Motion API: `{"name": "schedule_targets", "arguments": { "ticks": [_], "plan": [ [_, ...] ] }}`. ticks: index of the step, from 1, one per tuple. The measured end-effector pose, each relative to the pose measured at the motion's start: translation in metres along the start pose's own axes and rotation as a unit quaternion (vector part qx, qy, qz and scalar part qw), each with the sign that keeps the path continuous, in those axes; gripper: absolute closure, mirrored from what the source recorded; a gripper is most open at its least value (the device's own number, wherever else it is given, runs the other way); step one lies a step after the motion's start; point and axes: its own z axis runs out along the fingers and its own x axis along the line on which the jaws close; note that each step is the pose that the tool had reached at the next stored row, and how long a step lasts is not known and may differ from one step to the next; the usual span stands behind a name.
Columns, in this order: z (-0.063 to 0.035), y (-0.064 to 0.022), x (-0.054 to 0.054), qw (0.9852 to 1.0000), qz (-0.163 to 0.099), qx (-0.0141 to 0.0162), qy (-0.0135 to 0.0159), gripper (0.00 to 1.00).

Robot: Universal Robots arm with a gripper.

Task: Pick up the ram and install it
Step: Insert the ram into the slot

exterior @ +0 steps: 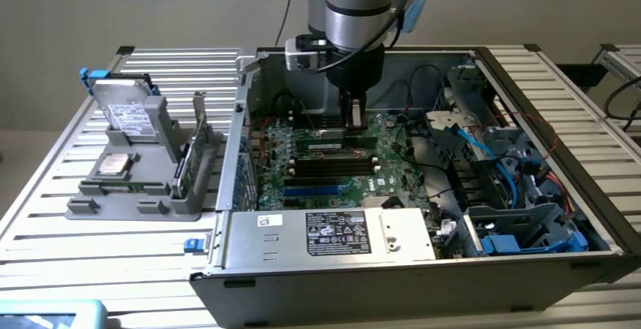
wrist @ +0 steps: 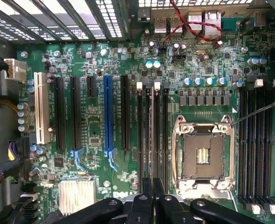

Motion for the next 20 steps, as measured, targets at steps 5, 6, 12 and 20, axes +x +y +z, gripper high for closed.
{"name": "schedule_targets", "arguments": {
  "ticks": [5,6,12,20],
  "plan": [
    [0.0030,-0.0008,0.0000,1.0000,0.000,-0.0009,0.0026,0.88],
    [0.0040,-0.0008,-0.0001,1.0000,-0.001,-0.0018,0.0026,0.88],
    [0.0053,-0.0007,0.0000,1.0000,-0.005,-0.0042,0.0027,0.88],
    [0.0060,-0.0007,0.0000,1.0000,-0.009,-0.0042,0.0011,0.88]
  ]
}}
